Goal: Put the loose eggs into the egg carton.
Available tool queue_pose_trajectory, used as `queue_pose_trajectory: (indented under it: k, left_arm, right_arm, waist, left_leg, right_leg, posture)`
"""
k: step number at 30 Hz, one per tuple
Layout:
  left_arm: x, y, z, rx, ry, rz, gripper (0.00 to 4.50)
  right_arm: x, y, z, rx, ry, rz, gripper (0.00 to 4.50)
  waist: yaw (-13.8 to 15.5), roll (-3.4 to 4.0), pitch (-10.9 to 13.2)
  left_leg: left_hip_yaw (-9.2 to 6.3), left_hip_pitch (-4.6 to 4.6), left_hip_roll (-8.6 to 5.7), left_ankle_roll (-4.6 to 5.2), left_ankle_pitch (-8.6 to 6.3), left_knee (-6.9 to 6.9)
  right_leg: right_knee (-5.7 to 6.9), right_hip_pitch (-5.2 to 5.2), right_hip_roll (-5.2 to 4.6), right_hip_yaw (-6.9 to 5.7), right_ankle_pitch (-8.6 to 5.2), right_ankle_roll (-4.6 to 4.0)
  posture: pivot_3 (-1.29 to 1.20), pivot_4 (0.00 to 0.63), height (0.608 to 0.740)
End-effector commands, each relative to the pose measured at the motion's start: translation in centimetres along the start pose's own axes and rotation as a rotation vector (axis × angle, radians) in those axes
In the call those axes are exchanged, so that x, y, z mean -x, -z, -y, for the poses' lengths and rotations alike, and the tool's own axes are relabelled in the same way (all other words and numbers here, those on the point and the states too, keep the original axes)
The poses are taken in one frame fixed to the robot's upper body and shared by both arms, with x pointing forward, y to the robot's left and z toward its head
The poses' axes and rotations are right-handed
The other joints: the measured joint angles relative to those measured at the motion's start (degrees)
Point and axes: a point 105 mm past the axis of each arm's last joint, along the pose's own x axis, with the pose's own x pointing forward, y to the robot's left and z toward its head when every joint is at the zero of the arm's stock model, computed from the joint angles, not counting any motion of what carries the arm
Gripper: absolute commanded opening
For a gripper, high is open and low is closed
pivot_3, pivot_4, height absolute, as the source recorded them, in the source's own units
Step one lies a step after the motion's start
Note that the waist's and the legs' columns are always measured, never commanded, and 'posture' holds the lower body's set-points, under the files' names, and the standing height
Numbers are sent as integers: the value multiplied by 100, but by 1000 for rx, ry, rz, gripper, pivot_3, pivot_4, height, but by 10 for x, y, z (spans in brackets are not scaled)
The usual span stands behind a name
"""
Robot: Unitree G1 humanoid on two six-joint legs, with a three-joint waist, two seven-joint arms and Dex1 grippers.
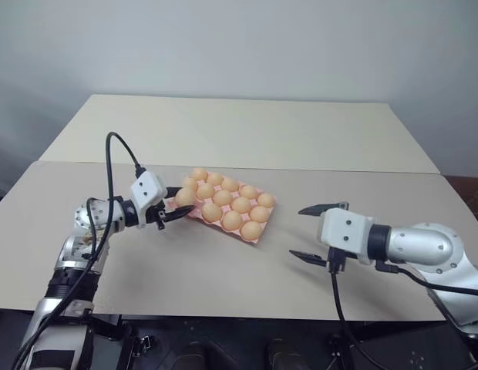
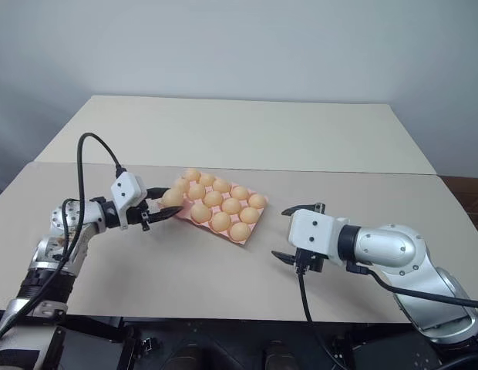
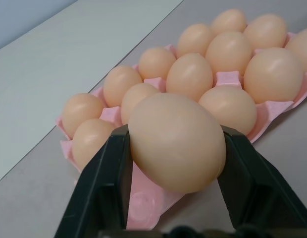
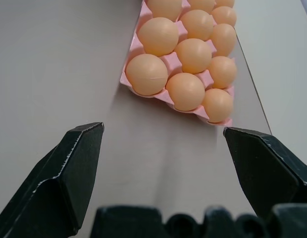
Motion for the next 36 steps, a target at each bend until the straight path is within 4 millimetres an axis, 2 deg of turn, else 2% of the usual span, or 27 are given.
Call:
queue_pose_trajectory:
  k: [1, 3, 4, 10, 15, 21, 27, 31, 36]
  left_arm:
    - [-2, -13, -11, -34, -35, 47, 3713]
    - [-3, -15, -14, -42, -59, 53, 4421]
    - [-3, -14, -15, -46, -61, 52, 4467]
    - [16, -25, -19, -49, -62, 103, 4467]
    - [48, -32, -13, -59, -45, 110, 4467]
    - [108, -26, 4, -54, -48, -46, 4467]
    - [153, -21, 20, -21, -75, -160, 4467]
    - [171, -25, 26, 47, -93, -175, 4467]
    - [177, -24, 23, 55, -193, -217, 4467]
  right_arm:
    - [7, -8, 8, 34, 51, 6, 4500]
    - [7, -7, 8, 34, 51, 4, 4500]
    - [6, -7, 9, 35, 51, 2, 4500]
    - [6, -7, 9, 39, 51, 3, 4500]
    - [7, -6, 10, 40, 48, 3, 4500]
    - [9, -11, 13, 27, 30, 49, 4500]
    - [11, -14, 16, 17, 5, 104, 4500]
    - [11, -15, 13, 25, -37, 137, 4500]
    - [9, -13, 11, 31, -53, 141, 4500]
  waist:
    - [-1, 0, 0]
    - [0, 0, 0]
    - [1, 0, 0]
    - [-12, 0, 0]
    - [-48, 0, 0]
    - [-58, 1, 0]
    - [-13, 1, 0]
    - [2, 0, 0]
    - [0, 0, 0]
  left_leg:
    - [0, 0, 0, 0, 0, 1]
    - [-1, 0, 0, 0, 0, 2]
    - [-1, 0, 0, 0, 0, 2]
    - [-1, -1, 0, 0, 0, 2]
    - [-1, 0, 2, 0, 0, 0]
    - [1, 6, 6, 0, 0, -3]
    - [4, 11, 7, 0, 0, -5]
    - [6, 11, 8, 0, -1, -6]
    - [6, 14, 8, 0, 0, -6]
  right_leg:
    - [1, 0, 0, 0, 0, 0]
    - [2, 1, 0, 0, 0, 0]
    - [1, 1, 0, 0, 0, 0]
    - [1, -1, 0, 0, 0, 0]
    - [1, -2, 0, 1, 0, 0]
    - [1, 0, -1, 2, 0, 0]
    - [-2, 3, -1, 1, -1, 0]
    - [-2, 3, -2, 0, -1, 0]
    - [-1, 5, -2, 1, -1, 0]
  posture:
    - [0, 150, 740]
    - [0, 150, 740]
    - [0, 150, 740]
    - [0, 150, 740]
    - [0, 150, 740]
    - [0, 150, 740]
    - [0, 150, 740]
    - [0, 150, 740]
    - [0, 150, 740]
